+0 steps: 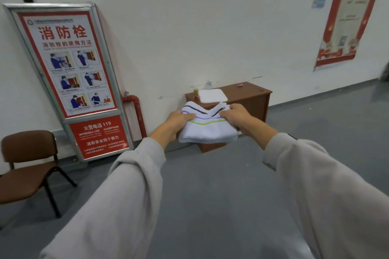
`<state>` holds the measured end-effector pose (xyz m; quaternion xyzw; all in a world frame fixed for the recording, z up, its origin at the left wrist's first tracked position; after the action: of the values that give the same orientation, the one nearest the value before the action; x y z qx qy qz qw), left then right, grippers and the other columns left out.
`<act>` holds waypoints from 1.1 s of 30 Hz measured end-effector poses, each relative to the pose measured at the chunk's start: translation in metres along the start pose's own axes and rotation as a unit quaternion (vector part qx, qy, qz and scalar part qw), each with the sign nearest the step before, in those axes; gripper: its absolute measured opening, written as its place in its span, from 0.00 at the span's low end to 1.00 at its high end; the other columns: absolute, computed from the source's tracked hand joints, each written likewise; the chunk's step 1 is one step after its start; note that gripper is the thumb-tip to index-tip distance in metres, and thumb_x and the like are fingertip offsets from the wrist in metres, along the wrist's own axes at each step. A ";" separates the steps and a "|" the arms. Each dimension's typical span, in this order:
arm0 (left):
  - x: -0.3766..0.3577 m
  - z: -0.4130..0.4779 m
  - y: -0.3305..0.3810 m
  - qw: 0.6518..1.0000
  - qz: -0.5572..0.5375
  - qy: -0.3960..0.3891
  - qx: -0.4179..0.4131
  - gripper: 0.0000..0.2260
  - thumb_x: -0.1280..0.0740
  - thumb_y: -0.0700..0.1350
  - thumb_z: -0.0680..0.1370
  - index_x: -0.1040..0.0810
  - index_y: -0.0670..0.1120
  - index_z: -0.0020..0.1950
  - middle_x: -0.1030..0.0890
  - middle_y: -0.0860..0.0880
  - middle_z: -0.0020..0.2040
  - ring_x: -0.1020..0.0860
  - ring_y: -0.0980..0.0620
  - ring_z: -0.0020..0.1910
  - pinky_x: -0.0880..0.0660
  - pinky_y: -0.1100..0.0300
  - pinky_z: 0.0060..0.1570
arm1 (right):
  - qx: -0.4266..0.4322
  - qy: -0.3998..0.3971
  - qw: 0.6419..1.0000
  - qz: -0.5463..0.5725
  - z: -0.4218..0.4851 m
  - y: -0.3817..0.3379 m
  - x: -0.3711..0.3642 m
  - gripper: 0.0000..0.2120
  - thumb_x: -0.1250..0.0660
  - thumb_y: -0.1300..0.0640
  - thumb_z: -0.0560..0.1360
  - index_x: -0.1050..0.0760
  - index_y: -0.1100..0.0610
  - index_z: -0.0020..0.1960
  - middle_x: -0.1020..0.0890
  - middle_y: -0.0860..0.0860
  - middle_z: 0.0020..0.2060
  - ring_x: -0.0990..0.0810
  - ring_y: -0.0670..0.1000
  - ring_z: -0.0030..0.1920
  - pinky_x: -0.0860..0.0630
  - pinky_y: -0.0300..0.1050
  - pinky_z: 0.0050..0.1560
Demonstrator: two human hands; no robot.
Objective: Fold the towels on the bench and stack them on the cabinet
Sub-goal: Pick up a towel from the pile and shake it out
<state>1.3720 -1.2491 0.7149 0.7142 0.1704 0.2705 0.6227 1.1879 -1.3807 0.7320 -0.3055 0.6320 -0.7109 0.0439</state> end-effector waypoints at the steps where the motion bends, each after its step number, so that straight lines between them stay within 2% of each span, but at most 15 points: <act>1: 0.007 0.025 -0.003 1.000 -0.002 0.001 0.003 0.14 0.28 0.42 0.79 0.20 0.40 0.63 0.15 0.43 0.58 0.17 0.45 0.56 0.20 0.52 0.60 | -0.003 -0.005 1.000 0.004 0.025 -0.001 -0.011 0.02 0.32 0.59 0.77 0.24 0.54 0.46 0.17 0.55 0.48 0.18 0.55 0.50 0.23 0.44 0.42; 2: 0.013 0.049 -0.006 1.000 -0.004 0.003 0.006 0.13 0.28 0.43 0.79 0.20 0.40 0.63 0.15 0.43 0.57 0.17 0.45 0.55 0.20 0.53 0.58 | -0.004 -0.011 1.000 0.005 0.051 0.000 -0.022 0.01 0.32 0.60 0.77 0.23 0.56 0.47 0.17 0.56 0.49 0.18 0.55 0.50 0.24 0.43 0.41; 6: 0.038 0.156 -0.021 1.000 -0.006 0.015 0.008 0.11 0.28 0.42 0.79 0.19 0.41 0.61 0.15 0.44 0.54 0.16 0.47 0.51 0.20 0.57 0.49 | -0.011 -0.035 0.999 0.004 0.164 0.007 -0.071 0.14 0.32 0.58 0.76 0.23 0.61 0.60 0.17 0.57 0.53 0.17 0.55 0.52 0.23 0.43 0.42; 7: 0.044 0.184 -0.025 1.000 -0.006 0.021 0.011 0.11 0.28 0.43 0.79 0.19 0.42 0.60 0.15 0.44 0.54 0.16 0.47 0.50 0.19 0.56 0.50 | -0.010 -0.041 0.999 0.004 0.192 0.007 -0.082 0.14 0.32 0.58 0.77 0.24 0.62 0.61 0.17 0.57 0.53 0.17 0.56 0.52 0.23 0.43 0.42; 9: 0.059 0.242 -0.032 0.999 0.003 0.033 0.020 0.13 0.27 0.43 0.78 0.19 0.41 0.60 0.14 0.44 0.55 0.16 0.45 0.53 0.19 0.51 0.58 | -0.006 -0.054 0.998 -0.004 0.250 0.007 -0.106 0.14 0.32 0.58 0.78 0.25 0.62 0.61 0.18 0.57 0.52 0.18 0.56 0.53 0.24 0.44 0.41; 11: 0.074 0.301 -0.034 0.999 0.012 0.042 0.029 0.13 0.26 0.44 0.77 0.18 0.42 0.61 0.14 0.44 0.56 0.16 0.44 0.54 0.20 0.47 0.61 | -0.003 -0.064 0.998 -0.008 0.308 0.004 -0.130 0.15 0.32 0.57 0.78 0.25 0.62 0.62 0.18 0.57 0.54 0.19 0.56 0.54 0.22 0.46 0.45; 15: 0.103 0.401 -0.038 0.997 0.016 0.054 0.045 0.10 0.28 0.41 0.79 0.19 0.42 0.60 0.15 0.44 0.55 0.16 0.46 0.52 0.19 0.52 0.56 | -0.019 -0.076 0.997 0.003 0.417 0.002 -0.182 0.17 0.31 0.57 0.77 0.24 0.62 0.63 0.18 0.58 0.56 0.19 0.57 0.55 0.20 0.50 0.56; 17: 0.118 0.445 -0.047 0.996 0.014 0.059 0.065 0.08 0.28 0.41 0.79 0.19 0.43 0.57 0.15 0.44 0.54 0.16 0.45 0.52 0.19 0.50 0.55 | -0.025 -0.082 0.996 0.005 0.463 0.003 -0.208 0.18 0.30 0.57 0.76 0.23 0.62 0.63 0.17 0.58 0.56 0.18 0.57 0.54 0.20 0.50 0.55; 20: 0.145 0.518 -0.063 0.994 0.005 0.066 0.091 0.09 0.28 0.43 0.78 0.19 0.45 0.57 0.14 0.45 0.54 0.16 0.45 0.53 0.18 0.46 0.56 | -0.023 -0.091 0.996 0.002 0.535 -0.004 -0.244 0.13 0.30 0.58 0.77 0.22 0.62 0.60 0.17 0.57 0.53 0.18 0.54 0.50 0.21 0.45 0.46; 22: 0.163 0.574 -0.072 0.993 -0.003 0.072 0.097 0.10 0.28 0.43 0.78 0.19 0.46 0.59 0.14 0.46 0.54 0.15 0.45 0.52 0.18 0.48 0.53 | -0.010 -0.097 0.995 -0.004 0.592 -0.009 -0.272 0.09 0.31 0.60 0.77 0.21 0.62 0.56 0.16 0.58 0.52 0.17 0.55 0.50 0.20 0.49 0.50; 25: 0.188 0.663 -0.082 0.993 -0.003 0.064 0.102 0.10 0.29 0.44 0.79 0.20 0.48 0.60 0.14 0.47 0.54 0.16 0.46 0.51 0.19 0.52 0.48 | 0.004 -0.098 0.995 -0.016 0.683 -0.015 -0.316 0.08 0.31 0.58 0.77 0.23 0.60 0.54 0.17 0.57 0.51 0.18 0.56 0.52 0.20 0.51 0.56; 30: 0.234 0.818 -0.093 0.992 0.008 0.051 0.118 0.13 0.29 0.45 0.79 0.20 0.47 0.63 0.14 0.46 0.57 0.16 0.44 0.55 0.19 0.45 0.57 | -0.014 -0.096 0.995 -0.027 0.833 -0.018 -0.386 0.14 0.29 0.56 0.74 0.22 0.59 0.58 0.17 0.57 0.53 0.17 0.57 0.53 0.19 0.52 0.56; 33: 0.259 0.901 -0.088 0.992 0.023 0.042 0.118 0.11 0.30 0.45 0.80 0.20 0.47 0.62 0.15 0.47 0.56 0.17 0.46 0.54 0.19 0.51 0.51 | -0.015 -0.105 0.994 -0.033 0.906 -0.029 -0.420 0.12 0.31 0.57 0.76 0.24 0.58 0.58 0.18 0.56 0.54 0.18 0.57 0.54 0.19 0.52 0.56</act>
<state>2.1254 -1.8021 0.6034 0.7744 0.2106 0.2920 0.5204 1.9810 -1.9759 0.6129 -0.4000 0.6240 -0.6663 0.0820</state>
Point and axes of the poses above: each hand's wrist, its own z-axis towards the middle knuckle, its own x-axis out of the back of the hand, y = z × x, the point moved 8 cm from there along z, towards the middle knuckle
